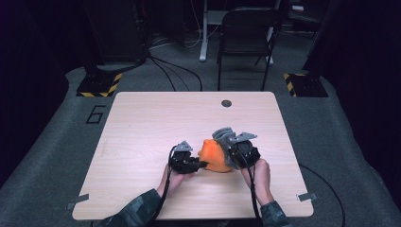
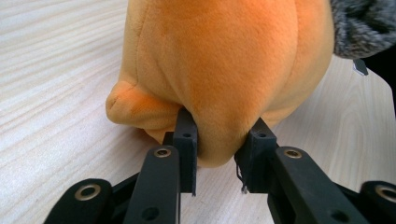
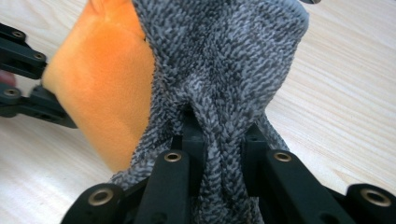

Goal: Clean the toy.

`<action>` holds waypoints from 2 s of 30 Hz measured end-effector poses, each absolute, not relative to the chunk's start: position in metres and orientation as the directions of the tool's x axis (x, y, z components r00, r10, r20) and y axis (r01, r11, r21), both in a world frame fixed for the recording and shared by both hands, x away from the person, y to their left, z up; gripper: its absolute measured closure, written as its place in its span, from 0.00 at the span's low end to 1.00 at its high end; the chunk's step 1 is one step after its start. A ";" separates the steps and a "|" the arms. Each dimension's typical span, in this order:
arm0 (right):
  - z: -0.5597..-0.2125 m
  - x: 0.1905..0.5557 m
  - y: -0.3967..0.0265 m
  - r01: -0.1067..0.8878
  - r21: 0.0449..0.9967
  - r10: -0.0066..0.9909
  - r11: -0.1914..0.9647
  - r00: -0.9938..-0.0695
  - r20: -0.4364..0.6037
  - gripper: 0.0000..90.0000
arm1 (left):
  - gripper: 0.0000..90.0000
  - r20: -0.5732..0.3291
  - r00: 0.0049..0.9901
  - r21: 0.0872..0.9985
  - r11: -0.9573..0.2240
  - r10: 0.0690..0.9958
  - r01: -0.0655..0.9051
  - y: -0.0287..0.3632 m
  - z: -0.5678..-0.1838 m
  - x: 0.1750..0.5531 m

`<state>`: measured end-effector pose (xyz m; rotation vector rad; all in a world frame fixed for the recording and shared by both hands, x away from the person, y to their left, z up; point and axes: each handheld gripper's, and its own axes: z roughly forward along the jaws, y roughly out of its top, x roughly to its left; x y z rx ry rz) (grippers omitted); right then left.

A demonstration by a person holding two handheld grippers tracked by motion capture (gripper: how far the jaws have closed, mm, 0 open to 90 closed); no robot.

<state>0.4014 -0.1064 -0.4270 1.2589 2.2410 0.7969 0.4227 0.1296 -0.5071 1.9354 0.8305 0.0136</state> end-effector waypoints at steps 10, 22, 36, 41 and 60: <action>-0.433 0.405 -0.114 0.611 0.670 0.869 0.423 -0.482 -0.109 0.87 | 0.35 -0.228 0.827 0.834 -0.335 0.514 0.438 0.135 -0.506 0.428; -0.435 0.408 -0.117 0.620 0.667 0.873 0.414 -0.479 -0.097 0.87 | 0.17 0.019 0.882 0.836 -0.491 0.471 0.244 0.135 -0.514 0.436; -0.437 0.412 -0.119 0.622 0.668 0.874 0.409 -0.478 -0.091 0.87 | 0.22 0.142 0.898 0.806 -0.576 0.416 0.139 0.123 -0.522 0.439; -0.438 0.412 -0.120 0.625 0.668 0.876 0.404 -0.475 -0.085 0.87 | 0.43 0.160 0.894 0.809 -0.575 0.418 0.124 0.121 -0.522 0.438; -0.452 0.423 -0.197 0.721 0.653 0.957 0.234 -0.290 -0.023 0.86 | 0.82 0.215 0.873 0.814 -0.574 0.437 0.087 0.117 -0.525 0.431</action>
